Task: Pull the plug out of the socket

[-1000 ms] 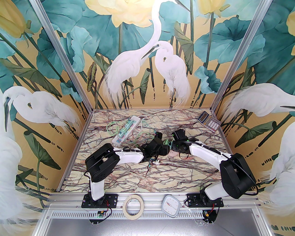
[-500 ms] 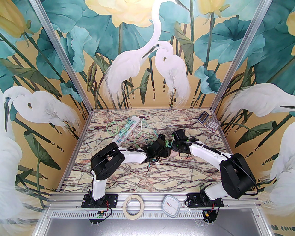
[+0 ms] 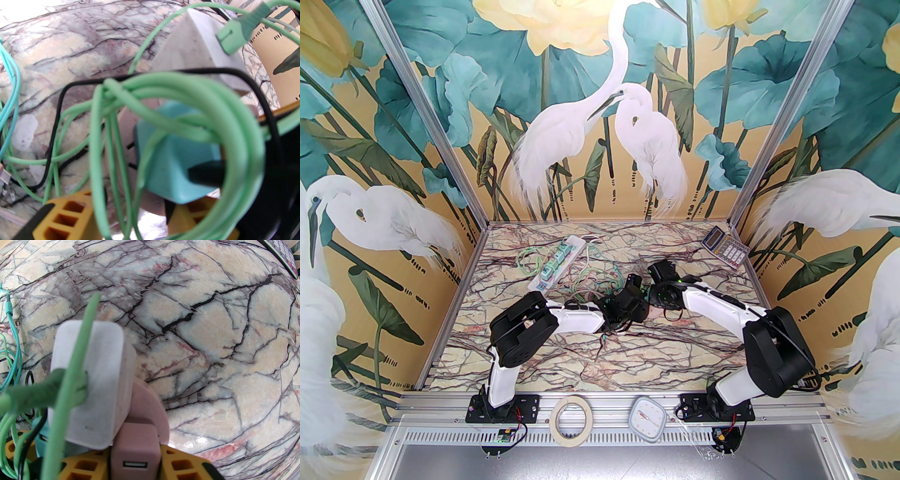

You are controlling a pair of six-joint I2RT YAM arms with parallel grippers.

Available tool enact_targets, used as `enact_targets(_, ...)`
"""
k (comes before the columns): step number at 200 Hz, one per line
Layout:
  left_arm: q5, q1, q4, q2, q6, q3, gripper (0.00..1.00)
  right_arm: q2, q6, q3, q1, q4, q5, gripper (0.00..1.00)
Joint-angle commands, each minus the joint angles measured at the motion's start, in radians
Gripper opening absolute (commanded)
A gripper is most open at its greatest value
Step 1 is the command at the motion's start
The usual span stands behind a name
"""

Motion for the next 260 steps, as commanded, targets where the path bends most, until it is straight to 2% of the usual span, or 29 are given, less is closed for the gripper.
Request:
enact_targets(1,0.026,-0.010,-0.125,0.087,0.032,0.003,0.46,0.063,0.019,0.092,0.085,-0.027,-0.072,0.35)
enact_targets(27,0.032,-0.010,-0.140,0.091,0.031,0.012,0.42,0.113,0.027,0.138,0.116,-0.044,-0.064,0.34)
enact_targets(51,0.027,-0.012,-0.151,0.088,0.022,0.002,0.41,0.086,0.033,0.115,0.102,-0.028,-0.066,0.33)
enact_targets(67,0.022,-0.011,-0.155,0.086,0.017,-0.006,0.40,0.026,0.031,0.079,0.070,-0.011,-0.077,0.33)
enact_targets(109,0.029,-0.012,-0.164,0.102,0.010,-0.002,0.35,-0.140,0.025,-0.040,-0.082,0.059,-0.220,0.34)
enact_targets(131,0.038,-0.013,-0.162,0.106,0.008,0.007,0.32,-0.145,0.016,-0.047,-0.094,0.049,-0.228,0.35)
enact_targets(149,0.039,-0.022,-0.168,0.112,0.017,0.017,0.32,-0.121,0.023,-0.040,-0.076,0.032,-0.204,0.35)
enact_targets(209,0.029,-0.035,-0.214,0.124,0.039,0.050,0.29,0.074,0.010,0.119,0.152,-0.096,0.051,0.34)
enact_targets(230,0.028,-0.035,-0.223,0.125,0.039,0.052,0.29,0.106,0.011,0.141,0.170,-0.114,0.080,0.32)
enact_targets(260,0.025,-0.035,-0.222,0.126,0.035,0.045,0.29,0.050,0.004,0.110,0.153,-0.091,0.080,0.32)
